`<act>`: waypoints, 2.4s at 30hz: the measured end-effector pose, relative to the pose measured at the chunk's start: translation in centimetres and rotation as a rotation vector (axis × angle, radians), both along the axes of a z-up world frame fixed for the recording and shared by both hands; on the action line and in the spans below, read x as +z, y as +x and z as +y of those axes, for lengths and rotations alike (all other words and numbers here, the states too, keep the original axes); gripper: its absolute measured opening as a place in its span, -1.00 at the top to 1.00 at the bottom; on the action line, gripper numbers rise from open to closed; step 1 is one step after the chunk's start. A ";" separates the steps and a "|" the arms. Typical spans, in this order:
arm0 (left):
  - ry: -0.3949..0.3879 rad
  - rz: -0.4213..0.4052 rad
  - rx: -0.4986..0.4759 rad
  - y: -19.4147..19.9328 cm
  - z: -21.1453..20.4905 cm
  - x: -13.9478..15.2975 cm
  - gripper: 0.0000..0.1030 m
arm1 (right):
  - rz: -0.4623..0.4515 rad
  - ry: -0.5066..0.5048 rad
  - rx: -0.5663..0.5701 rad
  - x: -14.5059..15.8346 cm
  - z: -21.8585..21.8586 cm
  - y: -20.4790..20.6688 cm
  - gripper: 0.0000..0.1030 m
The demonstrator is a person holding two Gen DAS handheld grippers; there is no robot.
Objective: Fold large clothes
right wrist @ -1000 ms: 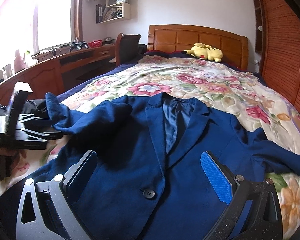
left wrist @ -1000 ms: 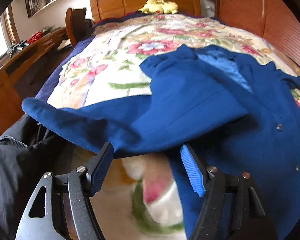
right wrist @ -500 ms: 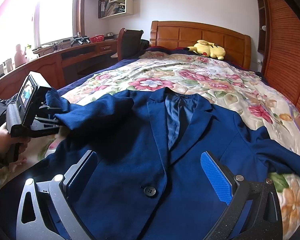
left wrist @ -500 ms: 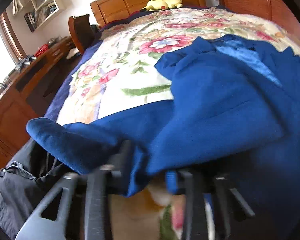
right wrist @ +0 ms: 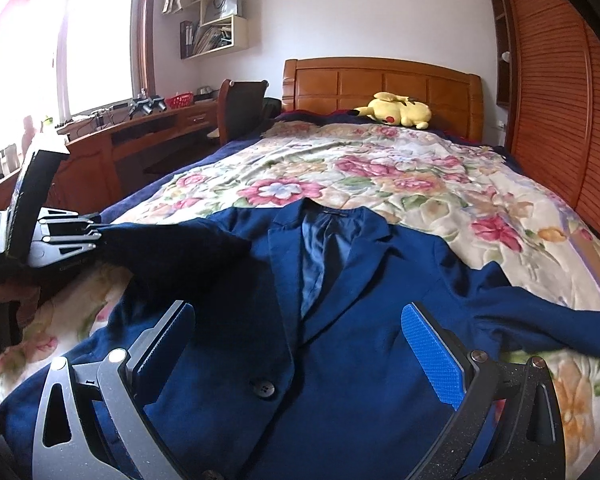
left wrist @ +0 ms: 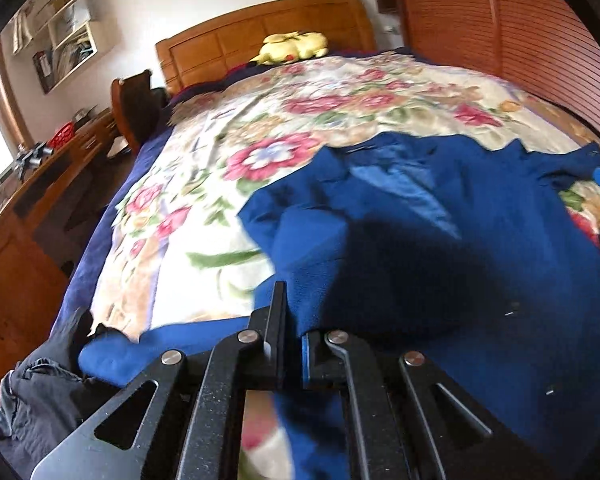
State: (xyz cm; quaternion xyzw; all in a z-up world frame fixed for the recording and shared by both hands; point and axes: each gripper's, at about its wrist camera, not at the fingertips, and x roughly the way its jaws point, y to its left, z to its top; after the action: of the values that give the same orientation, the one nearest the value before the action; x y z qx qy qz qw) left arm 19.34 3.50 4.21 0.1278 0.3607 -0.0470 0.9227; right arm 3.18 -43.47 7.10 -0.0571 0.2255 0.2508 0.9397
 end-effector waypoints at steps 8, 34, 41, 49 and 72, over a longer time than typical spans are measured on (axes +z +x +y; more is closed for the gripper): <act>-0.040 0.012 -0.048 -0.6 -4.9 0.4 0.88 | -0.008 0.022 -0.016 0.3 -1.6 -0.9 -0.99; -0.275 -0.140 0.004 -11.4 3.4 -0.1 -0.59 | 0.049 0.057 0.051 -0.2 -0.4 -0.6 -0.97; -0.275 -0.154 0.026 -11.5 6.8 -1.0 -0.59 | 0.028 0.027 0.101 -0.1 2.9 -1.0 -0.88; -0.269 -0.127 0.072 -12.4 10.8 -2.5 -0.59 | 0.037 -0.056 0.229 -0.6 9.1 -0.8 -0.80; -0.306 -0.143 0.117 -14.2 15.4 -2.7 -0.59 | 0.204 -0.264 0.488 -5.8 16.8 4.2 -0.49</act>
State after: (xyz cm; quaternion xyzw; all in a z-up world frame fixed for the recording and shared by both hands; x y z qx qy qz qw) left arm 5.11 18.94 1.53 -0.0324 0.2894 -0.0381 0.9559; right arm 7.36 -26.71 1.29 -0.2061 0.3291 0.4423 0.8085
